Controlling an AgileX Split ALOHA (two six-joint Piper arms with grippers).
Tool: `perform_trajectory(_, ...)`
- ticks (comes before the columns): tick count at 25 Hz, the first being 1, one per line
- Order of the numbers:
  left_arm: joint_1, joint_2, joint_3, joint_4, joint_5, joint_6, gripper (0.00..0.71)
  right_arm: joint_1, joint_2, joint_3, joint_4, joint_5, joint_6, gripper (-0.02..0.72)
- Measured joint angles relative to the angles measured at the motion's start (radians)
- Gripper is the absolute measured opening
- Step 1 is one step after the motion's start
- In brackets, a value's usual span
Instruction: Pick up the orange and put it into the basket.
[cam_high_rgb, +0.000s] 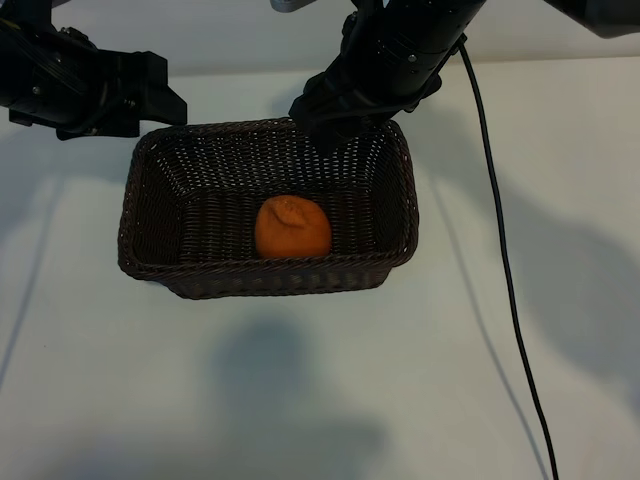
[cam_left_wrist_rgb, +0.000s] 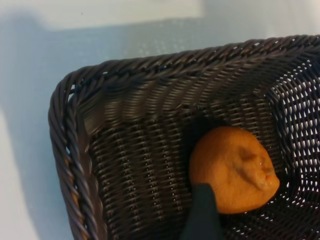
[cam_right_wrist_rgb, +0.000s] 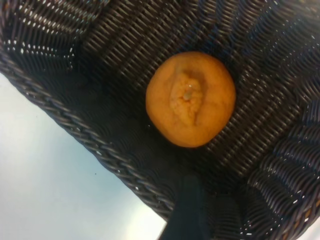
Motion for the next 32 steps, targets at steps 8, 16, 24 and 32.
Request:
perform_trajectory(8,0.0,0.0,0.0,0.001,-0.012,0.0,0.589,0.0,0.0,0.0,-0.001,-0.001,0.0,0.601)
perform_trajectory(16,0.0,0.0,0.0,0.002,-0.012,0.0,0.589,0.0,0.0,0.0,-0.025,-0.008,0.0,0.601)
perform_trajectory(24,0.0,0.0,0.0,0.002,-0.012,0.0,0.589,0.0,0.0,0.0,-0.028,-0.008,0.001,0.599)
perform_trajectory(32,0.0,0.0,0.0,0.002,-0.012,0.0,0.589,0.0,0.0,0.0,-0.028,-0.01,0.001,0.599)
